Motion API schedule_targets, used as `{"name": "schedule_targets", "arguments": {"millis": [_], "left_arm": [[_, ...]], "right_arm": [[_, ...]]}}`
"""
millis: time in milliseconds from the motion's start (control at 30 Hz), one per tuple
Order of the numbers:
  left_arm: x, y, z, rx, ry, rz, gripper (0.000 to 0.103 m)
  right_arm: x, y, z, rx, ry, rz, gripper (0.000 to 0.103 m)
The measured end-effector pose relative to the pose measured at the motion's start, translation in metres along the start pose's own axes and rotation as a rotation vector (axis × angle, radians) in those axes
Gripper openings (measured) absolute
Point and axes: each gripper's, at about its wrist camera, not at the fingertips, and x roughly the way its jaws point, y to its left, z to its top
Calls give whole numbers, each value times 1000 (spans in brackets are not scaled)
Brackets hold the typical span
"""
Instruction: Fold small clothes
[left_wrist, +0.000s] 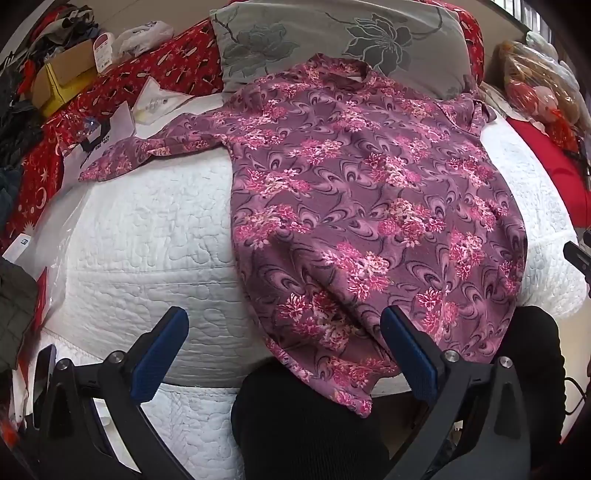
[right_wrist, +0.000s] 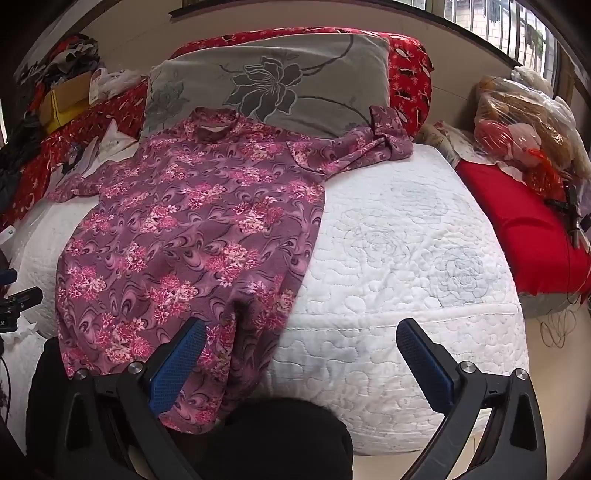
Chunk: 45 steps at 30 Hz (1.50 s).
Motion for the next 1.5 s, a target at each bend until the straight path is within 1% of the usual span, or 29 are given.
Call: {"name": "schedule_targets", "arguments": {"millis": [433,467,633,767,900,933,1000,1167,1333,1367,1433,1467,1500], "left_arm": [[0,0,-2,21,-17,14,103],[-4,-7,-3,22,-17,8,103],[-7,-10,-2,29,-16,6,103],[-5,-10,-2,28,3,-1,103],[-5,-11,-3,25,0,-7,103],[-4,-11,-4,21,-17,-11,103],[-4,-11,-4,22,-25,-12,103],[0,-10,-4,21,-10,-14,103],[10,10,-1,-56,26,-48,103],[13,15,0,-66,27,-33,103],[21,31,-1,-118,57,-27,103],[24,38,-2,-133,63,-15,103],[28,42,-3,-146,87,-9,103]], "right_arm": [[-3,-4,-4,18,-11,22,103],[-3,-4,-4,18,-14,24,103],[-6,-5,-6,23,-23,33,103],[-7,-7,-7,30,-25,37,103],[-7,-9,-8,34,-24,38,103],[-7,-9,-7,34,-24,38,103],[-7,-9,-8,34,-22,38,103],[-5,-8,-8,29,-18,40,103],[2,-11,-7,40,0,62,102],[5,-13,-8,50,11,72,102],[10,-18,-9,72,34,102,99],[14,-19,-10,80,48,116,97],[17,-21,-12,86,64,131,95]]}}
